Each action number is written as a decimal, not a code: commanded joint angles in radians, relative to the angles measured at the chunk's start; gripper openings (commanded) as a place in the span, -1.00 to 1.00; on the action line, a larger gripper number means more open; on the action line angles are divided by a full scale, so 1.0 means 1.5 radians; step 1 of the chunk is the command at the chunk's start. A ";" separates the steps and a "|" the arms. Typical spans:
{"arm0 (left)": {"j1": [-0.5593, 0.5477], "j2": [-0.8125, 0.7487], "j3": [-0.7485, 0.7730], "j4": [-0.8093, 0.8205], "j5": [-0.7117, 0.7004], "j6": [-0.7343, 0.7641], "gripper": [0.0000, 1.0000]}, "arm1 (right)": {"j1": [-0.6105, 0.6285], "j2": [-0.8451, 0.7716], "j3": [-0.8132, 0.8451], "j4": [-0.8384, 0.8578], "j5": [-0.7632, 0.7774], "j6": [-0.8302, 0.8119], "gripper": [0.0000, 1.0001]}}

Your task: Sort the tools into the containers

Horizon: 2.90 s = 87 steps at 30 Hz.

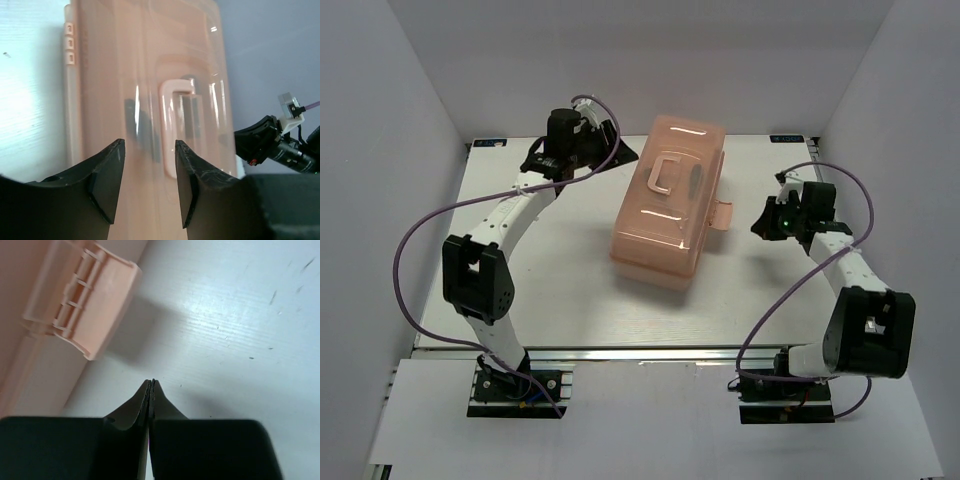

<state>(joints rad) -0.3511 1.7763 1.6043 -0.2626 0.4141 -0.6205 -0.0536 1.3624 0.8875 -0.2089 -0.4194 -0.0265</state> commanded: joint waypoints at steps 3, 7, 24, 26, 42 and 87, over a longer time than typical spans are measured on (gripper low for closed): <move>-0.032 -0.001 0.062 -0.115 -0.057 0.116 0.13 | -0.003 0.114 0.025 0.029 -0.102 0.010 -1.00; -0.052 0.016 0.086 -0.148 -0.076 0.142 0.13 | -0.003 0.219 0.081 0.075 -0.184 0.065 -1.00; -0.070 0.013 0.040 -0.131 -0.079 0.141 0.12 | 0.019 0.376 0.153 0.386 -0.437 0.436 -1.00; -0.073 0.020 0.046 -0.133 -0.078 0.141 0.12 | 0.025 0.377 0.143 0.400 -0.439 0.445 -1.00; -0.101 0.087 0.119 -0.188 -0.061 0.171 0.10 | 0.077 0.447 0.192 0.351 -0.436 0.434 -1.00; -0.135 0.106 0.086 -0.201 -0.058 0.184 0.07 | 0.103 0.323 0.297 -0.023 -0.228 0.182 -1.00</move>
<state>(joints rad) -0.4725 1.8931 1.7733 -0.5011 0.1787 -0.3229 0.0612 1.9331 1.2610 -0.1802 -0.8143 0.3115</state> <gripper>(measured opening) 0.544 0.005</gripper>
